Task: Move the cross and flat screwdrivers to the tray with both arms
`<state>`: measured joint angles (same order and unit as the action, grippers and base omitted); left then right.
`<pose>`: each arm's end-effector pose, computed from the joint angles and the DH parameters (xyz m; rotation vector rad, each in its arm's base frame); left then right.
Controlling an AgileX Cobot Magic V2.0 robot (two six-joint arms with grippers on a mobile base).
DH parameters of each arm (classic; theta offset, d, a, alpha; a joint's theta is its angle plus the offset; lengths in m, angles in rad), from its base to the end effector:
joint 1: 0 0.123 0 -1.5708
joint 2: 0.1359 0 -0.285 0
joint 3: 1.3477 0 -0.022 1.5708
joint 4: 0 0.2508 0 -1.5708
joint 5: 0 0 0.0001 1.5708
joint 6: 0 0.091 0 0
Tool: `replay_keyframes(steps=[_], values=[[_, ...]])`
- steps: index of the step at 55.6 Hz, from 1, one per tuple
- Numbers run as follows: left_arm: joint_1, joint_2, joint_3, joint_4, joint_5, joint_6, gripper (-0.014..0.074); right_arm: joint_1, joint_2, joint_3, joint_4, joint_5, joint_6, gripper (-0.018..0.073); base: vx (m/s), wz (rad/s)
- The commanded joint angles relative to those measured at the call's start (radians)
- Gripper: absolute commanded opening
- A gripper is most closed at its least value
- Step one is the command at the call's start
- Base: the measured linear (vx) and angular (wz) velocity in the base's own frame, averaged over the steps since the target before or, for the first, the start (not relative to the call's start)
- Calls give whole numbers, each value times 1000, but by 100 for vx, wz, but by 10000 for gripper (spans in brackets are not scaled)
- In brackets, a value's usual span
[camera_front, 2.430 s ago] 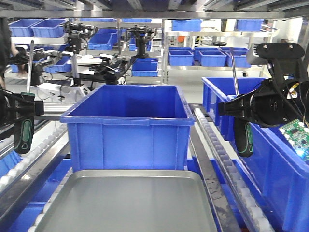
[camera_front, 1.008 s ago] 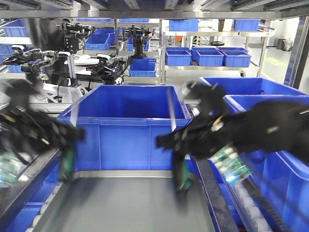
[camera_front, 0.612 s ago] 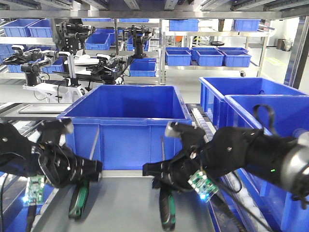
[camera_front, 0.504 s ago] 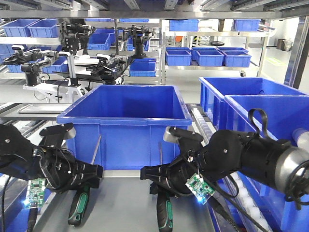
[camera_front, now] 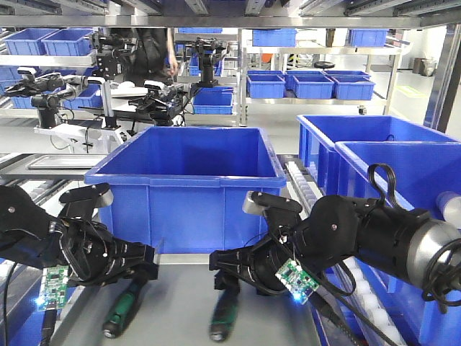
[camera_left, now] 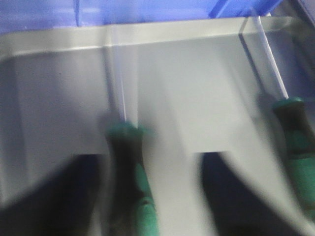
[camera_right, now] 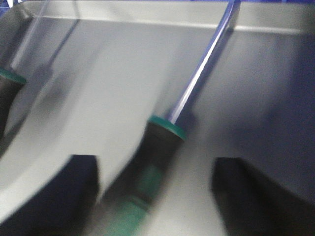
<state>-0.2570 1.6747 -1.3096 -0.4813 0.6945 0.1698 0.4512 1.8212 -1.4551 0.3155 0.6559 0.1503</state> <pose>0.3490 -0.1196 0.2833 0.1865 2.5092 -0.5693 0.3608 0.1940 0.2685 -0.1446 2.5528 0.5850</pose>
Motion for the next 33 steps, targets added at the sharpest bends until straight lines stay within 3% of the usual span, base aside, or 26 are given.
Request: replay_keyframes(steps=[1, 15, 33], values=[[-3, -48, -36, -2, -58, -6, 690, -5, -67, -34, 4, -54, -3, 634, 0, 0], [-3, -230, -36, 85, -185, -6, 624, -5, -210, -34, -22, -143, -1, 595, 0, 0], [-3, -411, -36, 101, -255, -2, 497, -5, -323, -34, -21, -198, -1, 524, 0, 0]])
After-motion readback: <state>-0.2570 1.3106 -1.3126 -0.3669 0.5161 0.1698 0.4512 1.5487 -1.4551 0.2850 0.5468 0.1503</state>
